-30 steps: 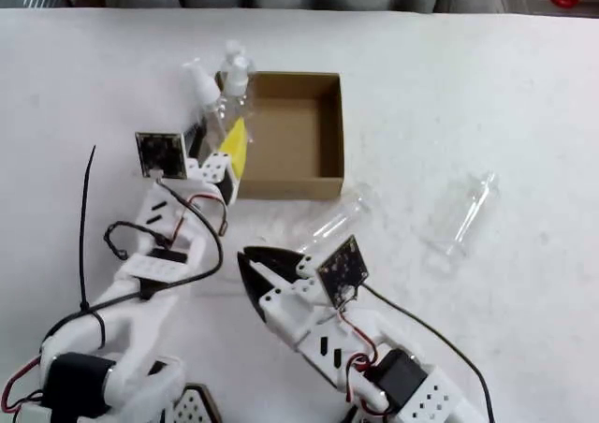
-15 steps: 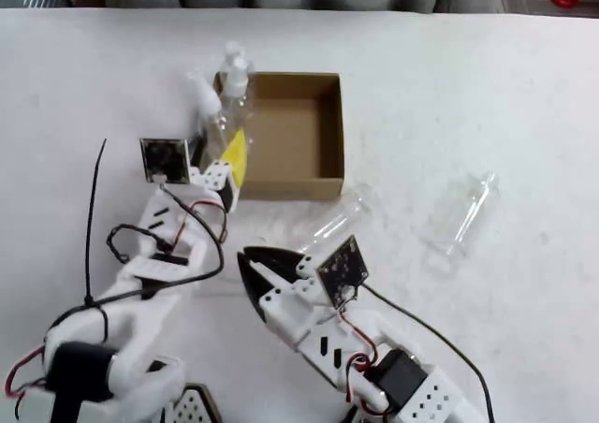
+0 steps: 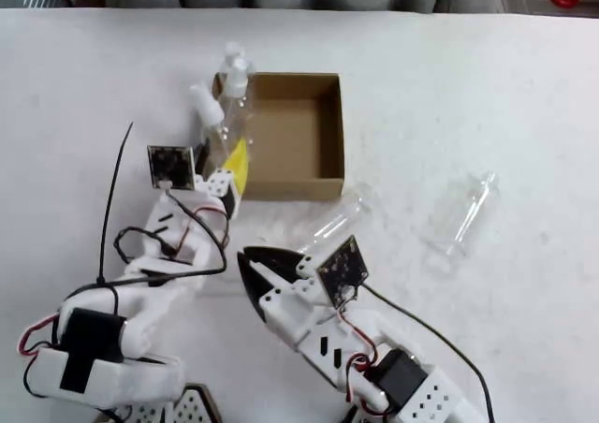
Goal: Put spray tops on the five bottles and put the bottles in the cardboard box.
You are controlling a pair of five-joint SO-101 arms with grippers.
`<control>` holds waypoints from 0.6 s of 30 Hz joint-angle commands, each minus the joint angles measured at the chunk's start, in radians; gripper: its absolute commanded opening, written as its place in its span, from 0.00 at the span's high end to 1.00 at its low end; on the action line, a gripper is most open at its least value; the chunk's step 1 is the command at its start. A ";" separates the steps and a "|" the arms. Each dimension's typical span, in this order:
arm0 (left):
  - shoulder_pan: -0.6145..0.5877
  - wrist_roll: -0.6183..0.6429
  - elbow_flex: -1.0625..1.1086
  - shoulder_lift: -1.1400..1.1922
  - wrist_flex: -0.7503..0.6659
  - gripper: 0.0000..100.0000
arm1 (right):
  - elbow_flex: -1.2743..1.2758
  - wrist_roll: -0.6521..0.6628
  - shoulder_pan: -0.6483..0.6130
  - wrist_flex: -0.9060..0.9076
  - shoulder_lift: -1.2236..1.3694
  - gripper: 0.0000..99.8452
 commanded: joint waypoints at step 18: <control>0.028 -0.098 -0.002 -0.004 -0.044 0.98 | -0.040 0.012 0.008 0.008 -0.012 0.98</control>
